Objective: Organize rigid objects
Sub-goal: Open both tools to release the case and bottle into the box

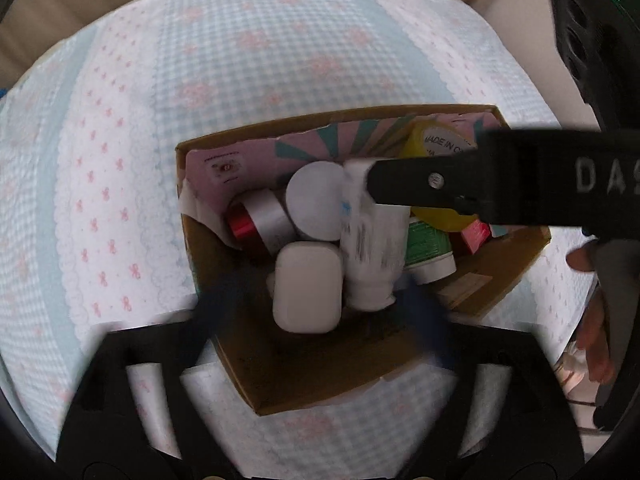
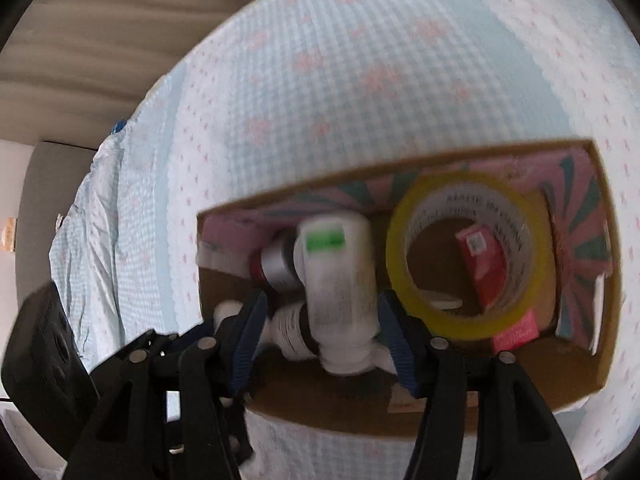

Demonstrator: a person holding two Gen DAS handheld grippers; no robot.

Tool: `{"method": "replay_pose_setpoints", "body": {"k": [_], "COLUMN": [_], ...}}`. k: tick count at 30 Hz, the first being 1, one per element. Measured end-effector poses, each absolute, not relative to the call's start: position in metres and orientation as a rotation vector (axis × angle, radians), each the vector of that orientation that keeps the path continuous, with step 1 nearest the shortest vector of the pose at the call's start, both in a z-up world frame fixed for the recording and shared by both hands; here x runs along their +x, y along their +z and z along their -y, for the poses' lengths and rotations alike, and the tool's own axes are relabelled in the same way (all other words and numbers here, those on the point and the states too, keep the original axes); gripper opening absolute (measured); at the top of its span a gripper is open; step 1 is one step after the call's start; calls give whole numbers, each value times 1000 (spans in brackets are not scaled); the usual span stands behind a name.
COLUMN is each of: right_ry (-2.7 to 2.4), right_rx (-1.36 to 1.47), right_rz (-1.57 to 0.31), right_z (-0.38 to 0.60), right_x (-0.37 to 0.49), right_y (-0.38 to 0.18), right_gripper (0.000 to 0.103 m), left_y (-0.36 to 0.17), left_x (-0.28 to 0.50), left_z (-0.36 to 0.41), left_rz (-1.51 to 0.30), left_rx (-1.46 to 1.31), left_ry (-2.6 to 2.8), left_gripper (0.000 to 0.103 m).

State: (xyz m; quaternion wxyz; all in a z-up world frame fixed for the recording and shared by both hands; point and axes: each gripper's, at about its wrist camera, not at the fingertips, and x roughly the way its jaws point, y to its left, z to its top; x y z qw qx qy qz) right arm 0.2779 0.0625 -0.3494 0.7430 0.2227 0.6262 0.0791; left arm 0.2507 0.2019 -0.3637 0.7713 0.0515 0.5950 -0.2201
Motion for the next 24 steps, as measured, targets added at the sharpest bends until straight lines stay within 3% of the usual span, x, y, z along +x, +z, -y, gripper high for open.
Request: {"method": "replay_pose_setpoints", "body": {"k": [4, 5, 17, 24], "right_ry": [168, 152, 164, 228], "right_rx": [419, 392, 364, 362], "right_rz": [-1368, -1361, -1343, -1303], "right_z": [-67, -67, -57, -42], "right_x": [279, 277, 256, 242], "right_y": [-343, -340, -320, -289], "right_gripper": [85, 86, 87, 87], "left_y": [-361, -361, -344, -296], "left_x": [243, 242, 221, 201], "left_z": [-204, -205, -216, -205], "left_rz": [-1277, -1280, -1269, -1222], "left_rx": [98, 101, 56, 27], "left_ry": [-479, -475, -395, -298], "left_gripper": [103, 103, 103, 103]}}
